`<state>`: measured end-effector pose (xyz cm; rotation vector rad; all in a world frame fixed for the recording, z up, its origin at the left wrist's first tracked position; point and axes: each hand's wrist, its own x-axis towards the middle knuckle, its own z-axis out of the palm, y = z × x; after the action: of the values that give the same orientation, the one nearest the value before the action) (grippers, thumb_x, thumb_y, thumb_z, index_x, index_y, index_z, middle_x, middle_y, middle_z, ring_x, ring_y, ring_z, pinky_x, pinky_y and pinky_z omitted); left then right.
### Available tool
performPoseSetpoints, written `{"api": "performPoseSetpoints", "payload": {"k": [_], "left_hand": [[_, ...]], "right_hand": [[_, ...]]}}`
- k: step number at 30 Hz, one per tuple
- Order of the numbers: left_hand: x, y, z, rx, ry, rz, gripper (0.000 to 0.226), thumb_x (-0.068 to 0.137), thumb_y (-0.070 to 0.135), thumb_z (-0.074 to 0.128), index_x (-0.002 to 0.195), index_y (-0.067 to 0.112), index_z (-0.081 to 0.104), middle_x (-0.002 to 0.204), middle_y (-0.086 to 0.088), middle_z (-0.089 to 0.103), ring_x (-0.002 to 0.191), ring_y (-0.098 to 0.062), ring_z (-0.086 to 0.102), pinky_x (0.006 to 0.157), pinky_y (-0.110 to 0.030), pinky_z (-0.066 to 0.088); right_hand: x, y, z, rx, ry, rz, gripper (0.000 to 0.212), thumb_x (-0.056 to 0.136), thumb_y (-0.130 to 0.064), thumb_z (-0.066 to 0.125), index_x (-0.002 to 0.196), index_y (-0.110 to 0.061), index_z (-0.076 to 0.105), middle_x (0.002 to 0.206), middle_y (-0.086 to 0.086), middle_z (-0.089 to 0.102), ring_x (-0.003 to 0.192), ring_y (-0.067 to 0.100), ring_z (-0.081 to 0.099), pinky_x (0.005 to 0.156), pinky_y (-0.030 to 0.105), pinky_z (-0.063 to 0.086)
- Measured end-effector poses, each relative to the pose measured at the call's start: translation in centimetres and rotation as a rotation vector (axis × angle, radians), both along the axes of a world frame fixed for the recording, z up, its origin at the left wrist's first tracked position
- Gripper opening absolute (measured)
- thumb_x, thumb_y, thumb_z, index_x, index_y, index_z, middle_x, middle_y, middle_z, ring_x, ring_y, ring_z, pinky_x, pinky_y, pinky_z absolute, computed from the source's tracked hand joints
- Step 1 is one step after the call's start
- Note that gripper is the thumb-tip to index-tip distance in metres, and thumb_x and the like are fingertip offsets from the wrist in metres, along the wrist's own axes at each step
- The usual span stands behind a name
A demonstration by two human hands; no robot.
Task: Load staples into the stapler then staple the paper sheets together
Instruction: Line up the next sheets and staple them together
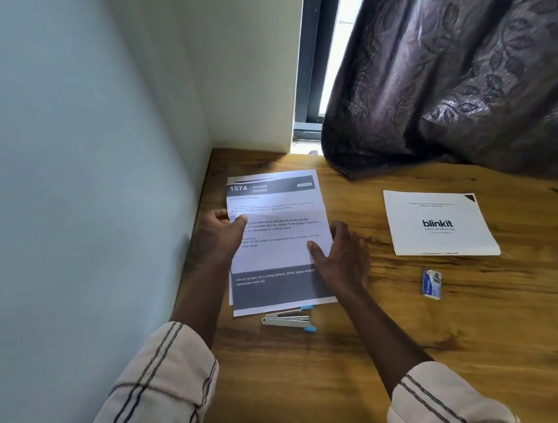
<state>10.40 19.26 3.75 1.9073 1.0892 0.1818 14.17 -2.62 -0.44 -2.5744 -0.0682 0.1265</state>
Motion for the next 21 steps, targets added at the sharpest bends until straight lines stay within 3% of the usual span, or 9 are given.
{"api": "performPoseSetpoints", "payload": {"k": [3, 8, 12, 16, 19, 21], "left_hand": [[-0.1, -0.2, 0.2, -0.01, -0.034, 0.01, 0.038, 0.081, 0.05, 0.081, 0.104, 0.022, 0.069, 0.094, 0.005, 0.073, 0.073, -0.009, 0.067, 0.064, -0.025, 0.046], [-0.8, -0.7, 0.6, 0.066, -0.078, 0.036, 0.035, 0.084, 0.043, 0.082, 0.103, 0.018, 0.068, 0.095, 0.002, 0.073, 0.071, -0.005, 0.066, 0.056, -0.02, 0.045], [-1.2, -0.9, 0.9, 0.198, -0.134, 0.071, 0.025, 0.083, 0.043, 0.082, 0.09, 0.022, 0.071, 0.092, 0.001, 0.077, 0.079, -0.018, 0.072, 0.069, -0.028, 0.055], [-2.2, -0.8, 2.2, 0.113, -0.284, 0.001, 0.019, 0.088, 0.041, 0.077, 0.093, 0.023, 0.074, 0.09, 0.004, 0.077, 0.085, -0.022, 0.074, 0.08, -0.039, 0.062], [-3.0, -1.0, 4.8, -0.004, -0.448, -0.094, 0.015, 0.094, 0.028, 0.076, 0.099, 0.015, 0.073, 0.091, 0.002, 0.078, 0.081, -0.018, 0.075, 0.073, -0.032, 0.063], [-3.3, -1.4, 6.9, -0.061, -0.547, -0.163, 0.014, 0.095, 0.023, 0.073, 0.103, 0.012, 0.073, 0.088, 0.004, 0.079, 0.076, -0.012, 0.073, 0.07, -0.028, 0.062]], "right_hand": [[0.3, -0.3, 0.3, 0.004, 0.008, 0.005, 0.061, 0.09, -0.056, 0.067, 0.135, -0.024, 0.04, 0.139, 0.004, 0.055, 0.126, 0.027, 0.05, 0.104, 0.04, 0.043], [1.0, -0.6, 0.3, 0.014, 0.015, 0.027, 0.063, 0.084, -0.064, 0.068, 0.124, -0.026, 0.037, 0.128, 0.002, 0.061, 0.114, 0.024, 0.056, 0.087, 0.037, 0.051], [1.3, -0.9, 0.1, -0.005, -0.006, 0.043, 0.065, 0.081, -0.069, 0.067, 0.119, -0.026, 0.035, 0.12, 0.002, 0.065, 0.109, 0.024, 0.06, 0.085, 0.043, 0.057], [1.5, -1.1, 0.7, 0.036, 0.063, 0.051, 0.065, 0.084, -0.072, 0.062, 0.122, -0.025, 0.039, 0.122, 0.002, 0.065, 0.111, 0.025, 0.061, 0.087, 0.044, 0.056], [2.6, -1.8, 2.0, 0.27, 0.291, 0.006, 0.075, 0.089, -0.077, 0.049, 0.139, -0.022, 0.041, 0.135, 0.005, 0.062, 0.112, 0.026, 0.065, 0.092, 0.045, 0.057], [3.3, -3.2, 3.8, 0.519, 0.446, -0.013, 0.08, 0.091, -0.076, 0.047, 0.148, -0.021, 0.037, 0.131, 0.009, 0.068, 0.099, 0.023, 0.072, 0.091, 0.046, 0.059]]}}
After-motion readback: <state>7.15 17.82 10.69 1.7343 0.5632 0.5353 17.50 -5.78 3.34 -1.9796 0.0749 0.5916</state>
